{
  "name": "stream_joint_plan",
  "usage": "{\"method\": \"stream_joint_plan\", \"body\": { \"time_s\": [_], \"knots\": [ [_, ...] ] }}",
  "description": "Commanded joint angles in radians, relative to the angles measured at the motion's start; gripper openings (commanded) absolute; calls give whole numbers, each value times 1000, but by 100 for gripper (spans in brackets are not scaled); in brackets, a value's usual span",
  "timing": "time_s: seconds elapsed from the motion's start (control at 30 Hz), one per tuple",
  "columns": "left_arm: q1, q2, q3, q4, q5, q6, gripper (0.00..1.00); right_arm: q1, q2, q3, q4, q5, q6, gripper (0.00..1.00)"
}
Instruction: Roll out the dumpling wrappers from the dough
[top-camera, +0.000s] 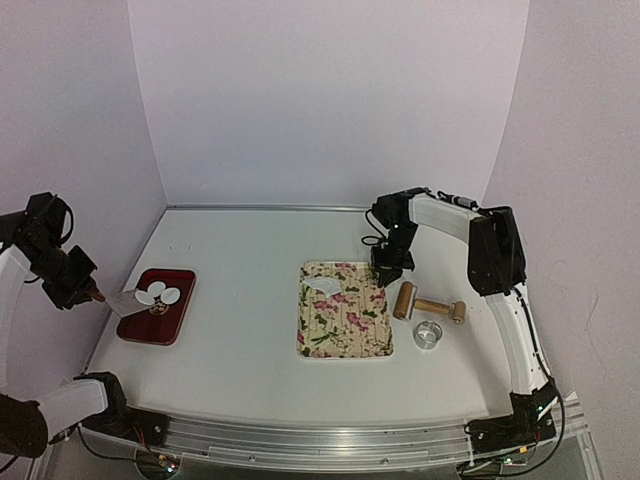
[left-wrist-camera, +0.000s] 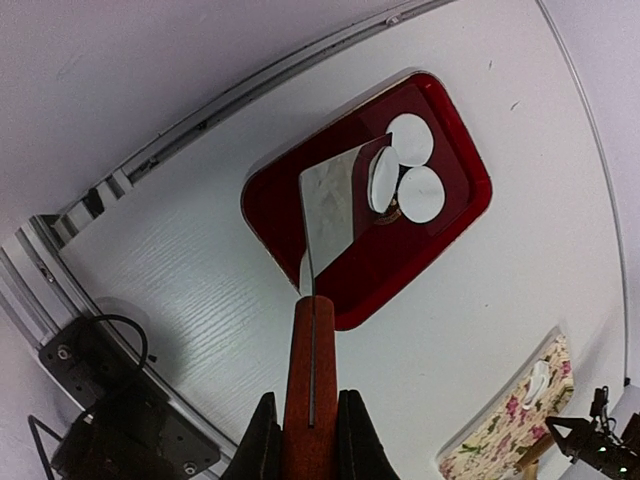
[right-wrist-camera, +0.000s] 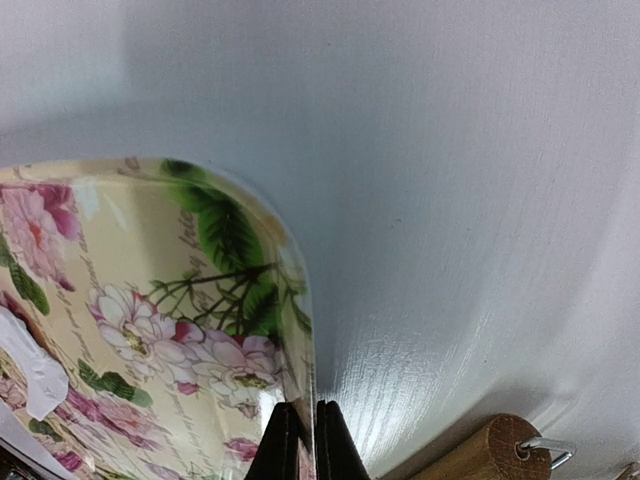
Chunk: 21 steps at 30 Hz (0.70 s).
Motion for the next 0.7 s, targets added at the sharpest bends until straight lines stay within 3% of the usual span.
{"method": "stream_joint_plan", "body": {
  "time_s": [0.0, 0.43, 0.67],
  "knots": [
    [3, 34, 121, -51, -84, 117, 0, -5, 16, -23, 16, 60, 31, 0],
    [4, 92, 52, -53, -15, 134, 0, -5, 14, -29, 22, 63, 55, 0],
    [3, 113, 105, -54, -58, 173, 0, -5, 24, -15, 22, 59, 59, 0]
  ]
}}
